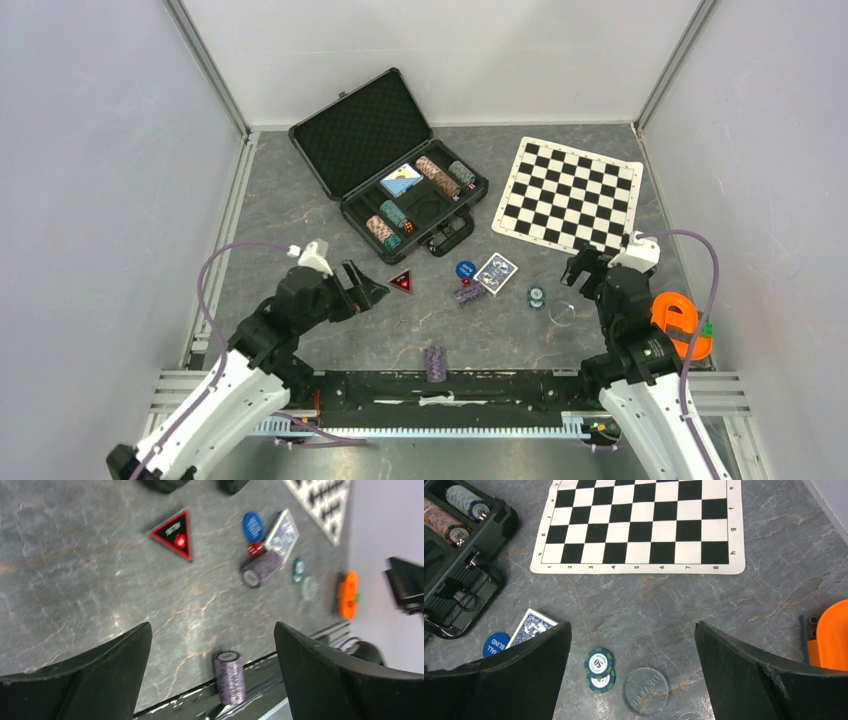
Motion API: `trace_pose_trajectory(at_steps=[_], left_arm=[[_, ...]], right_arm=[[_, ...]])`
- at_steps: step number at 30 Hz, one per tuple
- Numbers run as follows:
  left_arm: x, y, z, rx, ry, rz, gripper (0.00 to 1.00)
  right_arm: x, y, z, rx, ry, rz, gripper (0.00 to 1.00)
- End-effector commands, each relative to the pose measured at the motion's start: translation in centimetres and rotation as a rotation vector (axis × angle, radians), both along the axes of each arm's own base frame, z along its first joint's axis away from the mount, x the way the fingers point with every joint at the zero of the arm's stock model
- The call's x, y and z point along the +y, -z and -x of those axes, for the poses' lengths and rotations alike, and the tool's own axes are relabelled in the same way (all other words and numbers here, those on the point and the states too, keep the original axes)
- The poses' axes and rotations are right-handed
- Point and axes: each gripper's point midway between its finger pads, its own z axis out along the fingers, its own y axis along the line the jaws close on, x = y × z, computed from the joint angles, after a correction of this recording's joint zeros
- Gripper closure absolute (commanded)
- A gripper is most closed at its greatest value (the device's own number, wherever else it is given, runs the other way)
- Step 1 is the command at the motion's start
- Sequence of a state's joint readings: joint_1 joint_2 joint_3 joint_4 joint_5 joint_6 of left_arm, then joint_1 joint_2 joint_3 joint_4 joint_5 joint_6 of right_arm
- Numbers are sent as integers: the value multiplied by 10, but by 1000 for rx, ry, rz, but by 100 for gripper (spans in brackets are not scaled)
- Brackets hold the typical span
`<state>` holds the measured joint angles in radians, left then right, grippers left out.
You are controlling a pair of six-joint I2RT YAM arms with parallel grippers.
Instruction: Pack up texas hold em set
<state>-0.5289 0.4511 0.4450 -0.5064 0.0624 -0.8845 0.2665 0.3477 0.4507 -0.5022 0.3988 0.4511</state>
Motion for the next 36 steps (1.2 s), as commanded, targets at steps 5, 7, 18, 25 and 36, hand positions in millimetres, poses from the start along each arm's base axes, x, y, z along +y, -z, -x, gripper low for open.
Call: trace_pose_trajectory(at_steps=[5, 7, 18, 25, 36], left_arm=[[-21, 18, 16, 55, -11, -103, 3], [-36, 28, 28, 91, 41, -133, 3], [-112, 50, 88, 115, 188, -239, 4], [-142, 63, 102, 144, 242, -223, 6], [-148, 80, 114, 200, 256, -253, 26]], right_arm=[[5, 13, 1, 14, -12, -25, 1], [5, 15, 1, 19, -13, -24, 1], [2, 21, 1, 36, 2, -15, 1], [1, 18, 2, 16, 7, -22, 1], [-1, 20, 2, 21, 28, -22, 2]])
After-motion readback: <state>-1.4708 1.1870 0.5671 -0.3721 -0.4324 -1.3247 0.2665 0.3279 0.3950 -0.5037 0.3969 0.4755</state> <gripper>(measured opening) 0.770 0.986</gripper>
